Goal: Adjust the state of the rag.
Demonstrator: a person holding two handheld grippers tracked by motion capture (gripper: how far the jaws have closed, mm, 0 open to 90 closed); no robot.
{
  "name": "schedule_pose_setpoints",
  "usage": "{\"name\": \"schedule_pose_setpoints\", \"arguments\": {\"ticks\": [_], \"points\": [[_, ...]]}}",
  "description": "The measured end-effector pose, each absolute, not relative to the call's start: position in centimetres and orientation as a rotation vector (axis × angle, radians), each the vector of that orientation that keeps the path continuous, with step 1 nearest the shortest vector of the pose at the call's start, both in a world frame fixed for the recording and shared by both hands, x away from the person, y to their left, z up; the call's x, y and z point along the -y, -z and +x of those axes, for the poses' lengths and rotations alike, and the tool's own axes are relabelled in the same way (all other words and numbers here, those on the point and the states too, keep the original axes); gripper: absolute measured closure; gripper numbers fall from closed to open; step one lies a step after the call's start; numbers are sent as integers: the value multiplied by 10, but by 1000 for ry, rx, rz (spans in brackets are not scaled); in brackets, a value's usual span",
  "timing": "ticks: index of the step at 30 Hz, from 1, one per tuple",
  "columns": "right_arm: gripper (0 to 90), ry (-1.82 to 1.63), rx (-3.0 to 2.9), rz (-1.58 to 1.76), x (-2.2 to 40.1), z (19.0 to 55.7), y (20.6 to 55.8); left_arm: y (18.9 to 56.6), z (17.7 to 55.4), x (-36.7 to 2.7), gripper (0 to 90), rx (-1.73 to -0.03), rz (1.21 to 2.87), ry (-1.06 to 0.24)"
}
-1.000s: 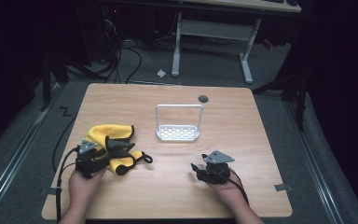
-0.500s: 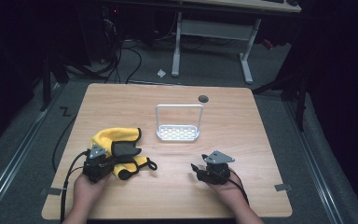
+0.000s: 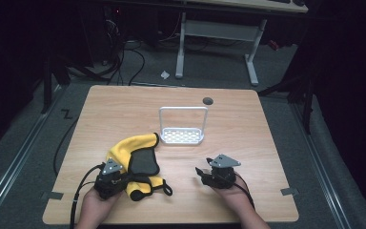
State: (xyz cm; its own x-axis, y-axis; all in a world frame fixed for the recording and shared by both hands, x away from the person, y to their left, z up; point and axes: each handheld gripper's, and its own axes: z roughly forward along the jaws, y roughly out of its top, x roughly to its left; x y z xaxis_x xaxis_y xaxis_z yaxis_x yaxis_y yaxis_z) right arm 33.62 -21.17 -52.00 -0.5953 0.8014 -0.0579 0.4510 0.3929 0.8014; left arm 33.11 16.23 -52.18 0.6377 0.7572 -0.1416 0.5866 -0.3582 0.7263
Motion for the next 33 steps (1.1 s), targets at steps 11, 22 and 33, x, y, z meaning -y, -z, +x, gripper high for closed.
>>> {"name": "schedule_pose_setpoints", "arguments": {"ticks": [11,22,33], "points": [[415,-1079,-2223,1064,211,335,519,522,318,-132,774,-928,2115,-176],[417,-1130,-2221,997,199,326,511,524,302,-96,771,-790,2147,-88],[434,-1197,-2246,872,177,308,500,526,300,-76,765,-737,2139,-60]]}}
